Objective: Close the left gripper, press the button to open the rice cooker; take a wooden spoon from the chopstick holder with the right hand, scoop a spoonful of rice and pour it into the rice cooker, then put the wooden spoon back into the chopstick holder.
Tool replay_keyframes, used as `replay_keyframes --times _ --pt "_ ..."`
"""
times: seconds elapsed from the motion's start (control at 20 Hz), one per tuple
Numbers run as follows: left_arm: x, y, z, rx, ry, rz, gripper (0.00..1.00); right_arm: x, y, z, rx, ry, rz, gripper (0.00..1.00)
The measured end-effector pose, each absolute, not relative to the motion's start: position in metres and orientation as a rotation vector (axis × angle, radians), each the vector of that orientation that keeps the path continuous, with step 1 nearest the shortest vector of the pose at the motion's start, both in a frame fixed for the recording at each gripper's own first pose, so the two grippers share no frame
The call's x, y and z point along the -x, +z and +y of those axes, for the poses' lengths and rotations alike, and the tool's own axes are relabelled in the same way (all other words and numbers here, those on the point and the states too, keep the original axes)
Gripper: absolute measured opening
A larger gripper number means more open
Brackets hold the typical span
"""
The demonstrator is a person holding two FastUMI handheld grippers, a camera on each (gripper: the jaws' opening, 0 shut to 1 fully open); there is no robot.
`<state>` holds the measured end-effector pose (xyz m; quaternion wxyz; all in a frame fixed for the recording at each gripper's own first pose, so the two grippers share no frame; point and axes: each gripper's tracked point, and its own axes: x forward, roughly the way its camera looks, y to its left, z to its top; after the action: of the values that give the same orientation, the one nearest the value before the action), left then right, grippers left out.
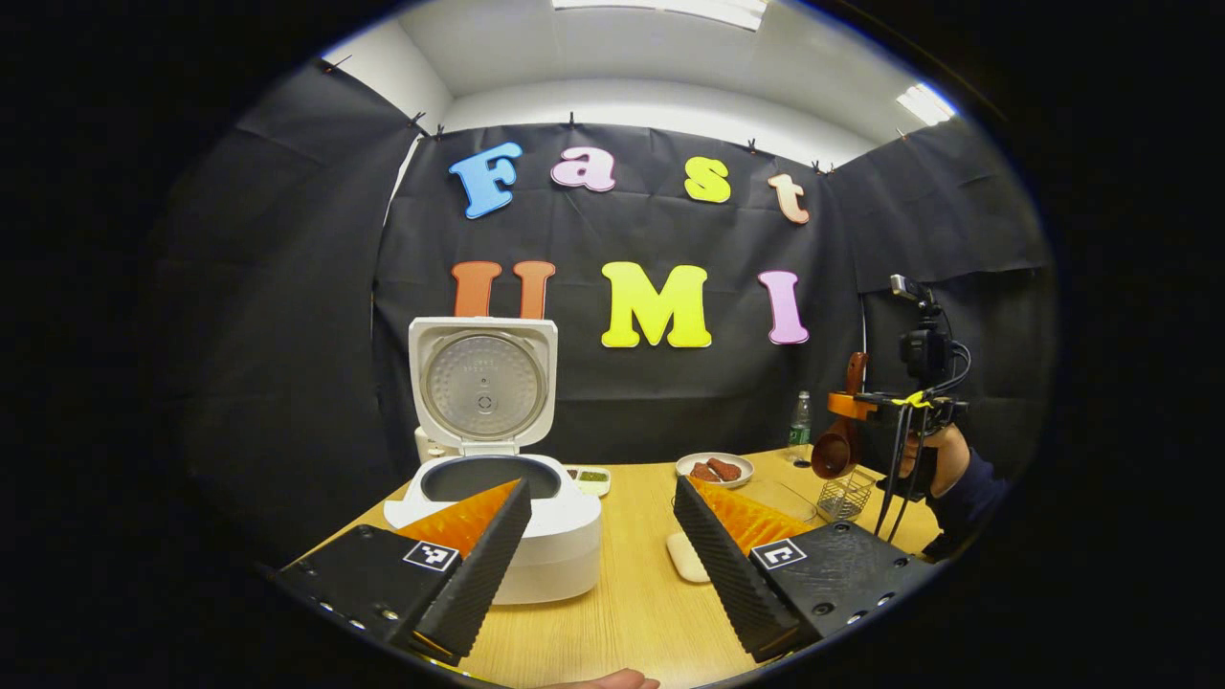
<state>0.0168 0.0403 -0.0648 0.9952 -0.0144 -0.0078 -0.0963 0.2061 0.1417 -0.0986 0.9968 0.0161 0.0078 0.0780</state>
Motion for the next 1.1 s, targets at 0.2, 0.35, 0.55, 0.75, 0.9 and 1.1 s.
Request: replay_keyframes --times 0.2,0.35,0.55,0.75,0.9,1.1 --pt "-0.016 -0.064 0.046 0.022 -0.186 -0.013 0.95 -0.217 -0.133 0.182 -0.055 0.171 0.072 0.08" --pt "-0.015 -0.066 0.048 0.044 -0.190 -0.012 0.95 -0.226 -0.163 0.205 -0.034 0.193 0.113 0.08" --pt "-0.018 -0.072 0.048 0.067 -0.190 0.008 0.95 -0.235 -0.200 0.219 0.026 0.173 0.145 0.08" --pt "-0.019 -0.076 0.048 0.051 -0.185 0.029 0.95 -0.244 -0.218 0.220 0.187 0.121 0.125 0.08" --pt "-0.020 -0.072 0.047 0.045 -0.194 0.016 0.95 -0.250 -0.233 0.220 0.198 0.100 0.158 0.08" --pt "-0.019 -0.075 0.044 0.054 -0.211 0.027 0.95 -0.245 -0.241 0.233 0.231 0.113 0.179 0.08"
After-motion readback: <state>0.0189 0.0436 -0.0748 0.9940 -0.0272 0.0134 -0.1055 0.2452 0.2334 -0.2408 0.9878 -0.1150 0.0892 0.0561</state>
